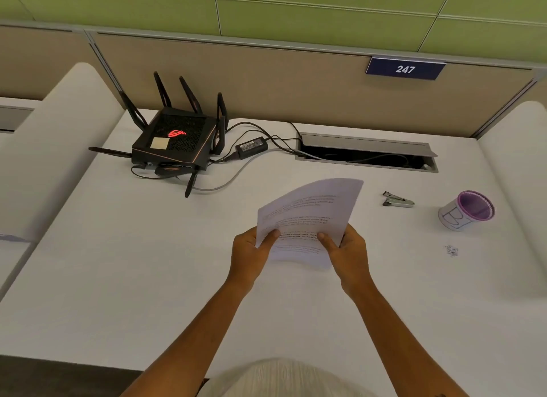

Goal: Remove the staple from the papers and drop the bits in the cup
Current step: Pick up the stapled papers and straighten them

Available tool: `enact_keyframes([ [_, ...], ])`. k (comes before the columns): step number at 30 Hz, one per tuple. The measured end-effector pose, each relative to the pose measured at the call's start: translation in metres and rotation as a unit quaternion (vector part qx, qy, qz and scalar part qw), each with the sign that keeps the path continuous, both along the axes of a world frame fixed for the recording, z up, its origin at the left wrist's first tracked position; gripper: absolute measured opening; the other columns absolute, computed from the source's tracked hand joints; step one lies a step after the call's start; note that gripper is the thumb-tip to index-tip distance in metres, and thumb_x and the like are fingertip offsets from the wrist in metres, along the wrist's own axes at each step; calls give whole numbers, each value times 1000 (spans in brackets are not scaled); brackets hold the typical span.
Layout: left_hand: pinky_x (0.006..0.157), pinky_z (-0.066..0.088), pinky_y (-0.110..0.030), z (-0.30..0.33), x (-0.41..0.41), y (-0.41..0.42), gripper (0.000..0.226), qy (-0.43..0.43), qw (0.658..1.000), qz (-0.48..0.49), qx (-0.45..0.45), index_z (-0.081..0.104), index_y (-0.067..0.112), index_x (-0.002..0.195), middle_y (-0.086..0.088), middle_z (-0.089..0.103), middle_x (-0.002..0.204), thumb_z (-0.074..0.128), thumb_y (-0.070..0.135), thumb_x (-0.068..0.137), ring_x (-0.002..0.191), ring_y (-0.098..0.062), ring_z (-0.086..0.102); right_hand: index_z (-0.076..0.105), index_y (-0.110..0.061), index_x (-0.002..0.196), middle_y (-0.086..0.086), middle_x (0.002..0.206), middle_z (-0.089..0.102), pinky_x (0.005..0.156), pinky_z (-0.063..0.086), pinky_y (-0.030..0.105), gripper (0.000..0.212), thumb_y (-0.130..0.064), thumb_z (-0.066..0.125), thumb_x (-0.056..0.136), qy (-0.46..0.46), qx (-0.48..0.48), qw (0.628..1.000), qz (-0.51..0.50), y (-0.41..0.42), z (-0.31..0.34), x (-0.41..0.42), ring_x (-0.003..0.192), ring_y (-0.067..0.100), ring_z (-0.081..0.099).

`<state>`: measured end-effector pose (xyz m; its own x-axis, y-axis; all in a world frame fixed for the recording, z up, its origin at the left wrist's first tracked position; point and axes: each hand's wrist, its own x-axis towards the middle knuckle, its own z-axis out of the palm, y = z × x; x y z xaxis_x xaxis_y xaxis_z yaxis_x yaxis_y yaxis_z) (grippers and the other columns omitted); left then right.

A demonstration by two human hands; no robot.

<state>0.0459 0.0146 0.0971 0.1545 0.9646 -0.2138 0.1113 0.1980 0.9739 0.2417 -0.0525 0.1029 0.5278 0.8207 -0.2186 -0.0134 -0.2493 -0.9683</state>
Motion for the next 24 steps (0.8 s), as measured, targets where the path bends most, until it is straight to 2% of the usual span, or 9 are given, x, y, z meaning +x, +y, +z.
enact_keyframes([
  [2,77,62,-19,0,-5,4,16,-11,999,3,-31,76,24,110,9,79,102,75,28,94,98,-14,76,70,-22,119,-8,109,79,79,62,22,30,-12,77,92,10,-6,999,33,-1,3,10,98,8,75],
  [5,73,64,-26,-1,-13,8,12,-59,993,54,-84,78,25,104,6,82,98,78,29,92,96,-20,78,71,-11,116,2,109,81,87,62,34,29,-13,81,89,56,-29,995,72,-4,6,23,101,22,78],
  [8,81,64,-31,0,-20,9,22,-147,975,106,-128,77,26,115,5,81,111,77,24,93,104,-18,77,71,-8,118,8,111,81,85,62,36,29,-9,78,90,101,-39,990,85,-14,1,28,105,30,76],
  [11,93,61,-42,-1,-22,5,29,-202,957,131,-160,74,31,122,3,78,121,75,22,94,111,-19,75,69,-4,125,15,117,78,93,61,49,34,-7,74,92,164,-28,984,68,-23,-8,21,110,38,74],
  [14,96,59,-45,-1,-16,-3,37,-245,941,135,-188,70,30,131,0,77,126,74,22,95,116,-23,74,69,-4,128,14,120,77,94,60,50,37,-6,73,92,216,-17,976,26,-25,-12,3,109,33,75],
  [17,98,59,-49,-3,-6,-13,42,-278,930,122,-209,65,29,138,-2,76,127,71,22,97,116,-24,74,70,-8,126,9,119,78,90,62,48,36,-6,76,90,224,-20,974,-7,-21,-14,-16,108,27,76],
  [21,100,58,-49,-7,-7,-16,41,-273,930,114,-218,64,26,138,-3,76,128,69,18,98,117,-24,73,72,-14,122,2,116,80,88,63,47,33,-8,78,90,192,-41,980,-37,-17,-15,-14,105,23,77],
  [24,100,57,-48,-17,-31,2,39,-293,917,151,-226,63,19,139,-9,73,132,66,20,100,121,-27,71,72,-14,121,2,114,80,87,63,48,31,-9,77,91,151,-61,987,-16,-17,-11,7,103,25,77],
])
